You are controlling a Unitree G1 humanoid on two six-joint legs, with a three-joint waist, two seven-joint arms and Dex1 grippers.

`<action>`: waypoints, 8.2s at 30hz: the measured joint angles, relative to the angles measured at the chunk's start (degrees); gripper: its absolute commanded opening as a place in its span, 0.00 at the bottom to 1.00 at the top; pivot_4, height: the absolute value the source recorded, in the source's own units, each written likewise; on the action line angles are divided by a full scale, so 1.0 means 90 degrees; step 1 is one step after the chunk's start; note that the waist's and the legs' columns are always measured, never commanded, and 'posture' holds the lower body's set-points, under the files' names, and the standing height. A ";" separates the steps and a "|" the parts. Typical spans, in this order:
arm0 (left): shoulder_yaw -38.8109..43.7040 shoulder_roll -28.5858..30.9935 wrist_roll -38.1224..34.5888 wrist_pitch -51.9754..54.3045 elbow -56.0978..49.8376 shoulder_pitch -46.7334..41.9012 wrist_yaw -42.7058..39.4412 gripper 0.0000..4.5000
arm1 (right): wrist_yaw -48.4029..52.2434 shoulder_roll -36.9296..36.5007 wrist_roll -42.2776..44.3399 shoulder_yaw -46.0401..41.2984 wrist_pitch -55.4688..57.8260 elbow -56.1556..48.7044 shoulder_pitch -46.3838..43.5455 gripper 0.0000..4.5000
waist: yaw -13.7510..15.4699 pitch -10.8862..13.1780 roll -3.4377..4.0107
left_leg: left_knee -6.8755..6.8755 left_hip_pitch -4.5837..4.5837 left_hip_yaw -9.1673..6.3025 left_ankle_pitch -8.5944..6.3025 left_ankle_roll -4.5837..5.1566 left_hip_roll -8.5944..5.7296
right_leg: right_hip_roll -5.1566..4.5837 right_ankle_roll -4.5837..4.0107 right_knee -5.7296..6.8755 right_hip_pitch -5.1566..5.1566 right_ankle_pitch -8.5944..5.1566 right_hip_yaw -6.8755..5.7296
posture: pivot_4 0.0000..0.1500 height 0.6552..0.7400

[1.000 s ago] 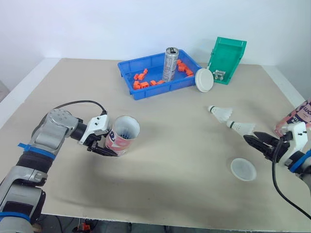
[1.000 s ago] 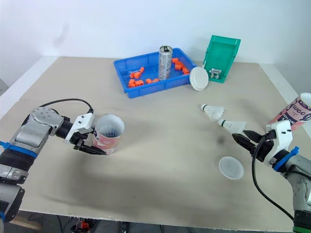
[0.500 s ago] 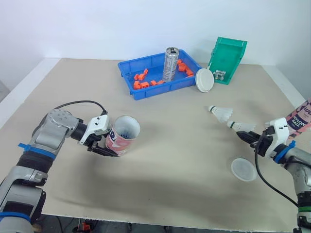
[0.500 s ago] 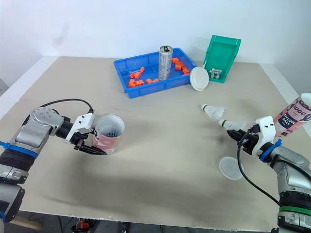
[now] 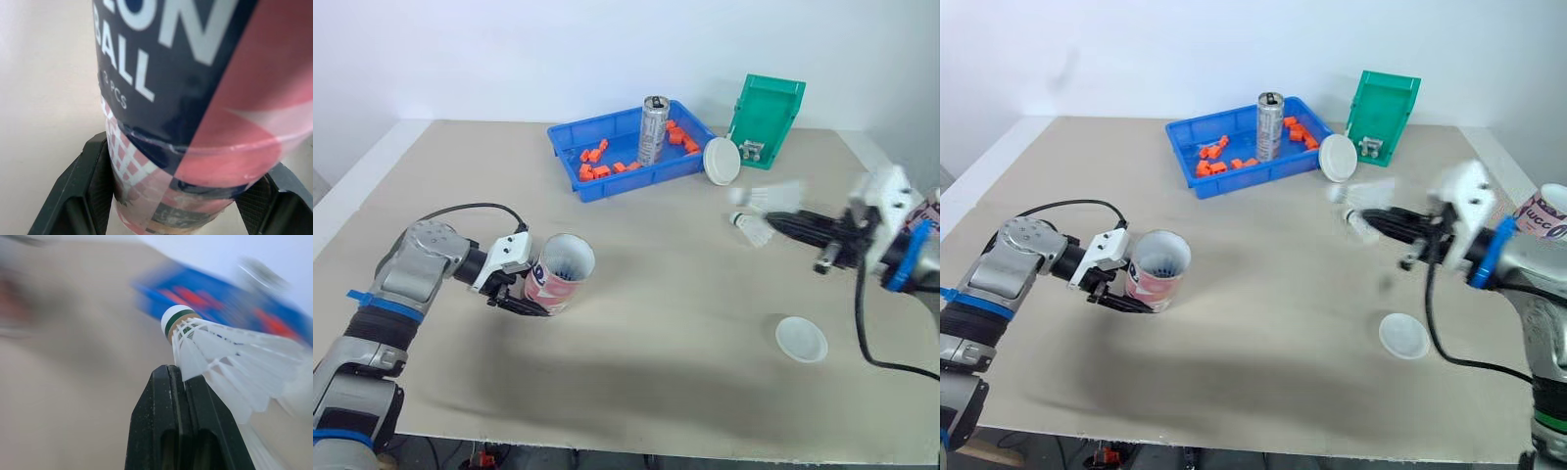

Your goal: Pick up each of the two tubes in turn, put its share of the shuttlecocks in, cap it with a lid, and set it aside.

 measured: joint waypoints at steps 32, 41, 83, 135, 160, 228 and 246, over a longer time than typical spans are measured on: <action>0.0076 -0.0023 -0.0038 0.0055 -0.0036 0.0028 -0.0082 0.63 | 0.2209 0.2088 -0.1437 0.3086 -0.1254 0.1572 -0.3574 0.57 | 0.0016 0.0005 -0.0007 | 0.0005 -0.0033 -0.0097 -0.0002 -0.0004 -0.0010 | -0.0010 -0.0078 0.0013 0.0000 -0.0003 -0.0092 | 1.00 1.00; 0.0115 -0.0098 -0.0082 0.0132 -0.0094 0.0097 0.0021 0.63 | 0.0698 0.1384 -0.1248 0.1099 -0.0676 0.1599 -0.1697 0.57 | 0.0075 0.0000 -0.0016 | 0.0006 -0.0036 -0.0116 -0.0003 -0.0005 -0.0018 | -0.0013 -0.0077 0.0008 0.0011 -0.0010 -0.0107 | 1.00 1.00; 0.0180 -0.0044 -0.0076 0.0197 -0.0158 0.0191 0.0036 0.63 | -0.1439 0.1416 -0.3371 0.0585 -0.2558 0.6869 -0.1577 0.02 | 0.0003 0.0001 0.0020 | 0.0005 -0.0018 -0.0088 -0.0005 -0.0002 -0.0025 | -0.0012 -0.0070 0.0012 0.0019 -0.0010 -0.0077 | 1.00 1.00; -0.0290 -0.0363 0.0096 -0.0236 0.0755 -0.0563 -0.0219 0.63 | 0.2601 0.2128 -0.2139 0.2988 -0.1742 0.2300 -0.4143 0.50 | 0.0156 0.0003 0.0032 | 0.0015 -0.0014 -0.0142 0.0002 -0.0012 -0.0030 | -0.0018 -0.0077 0.0012 0.0046 -0.0013 -0.0129 | 1.00 1.00; -0.1625 -0.0114 -0.0490 -0.0387 0.1590 -0.1522 -0.0229 0.63 | 0.2859 0.3642 -0.4452 0.5061 -0.3779 0.4502 -0.5130 0.01 | 0.0150 0.0003 0.0032 | 0.0015 -0.0013 -0.0150 0.0013 -0.0017 -0.0024 | -0.0008 -0.0052 0.0016 0.0044 -0.0026 -0.0137 | 1.00 1.00; -0.0034 -0.2404 -0.1320 0.0741 -0.1820 0.1985 0.2650 0.63 | 0.3737 -0.1986 -0.3619 0.2619 -0.1925 0.4398 -0.0603 0.68 | -0.0004 0.0044 0.0002 | 0.0017 -0.0019 -0.0143 0.0013 -0.0008 -0.0099 | -0.0108 -0.0044 0.0010 0.0057 -0.0020 -0.0156 | 1.00 1.00; -0.0320 -0.2154 -0.1266 0.0537 -0.1309 0.1462 0.2267 0.63 | 0.3734 -0.1661 -0.3298 0.2441 -0.1534 0.3257 -0.1150 0.00 | -0.0030 0.0040 0.0010 | 0.0014 0.0004 -0.0141 0.0014 -0.0009 -0.0090 | -0.0099 -0.0045 0.0011 0.0073 -0.0023 -0.0155 | 1.00 1.00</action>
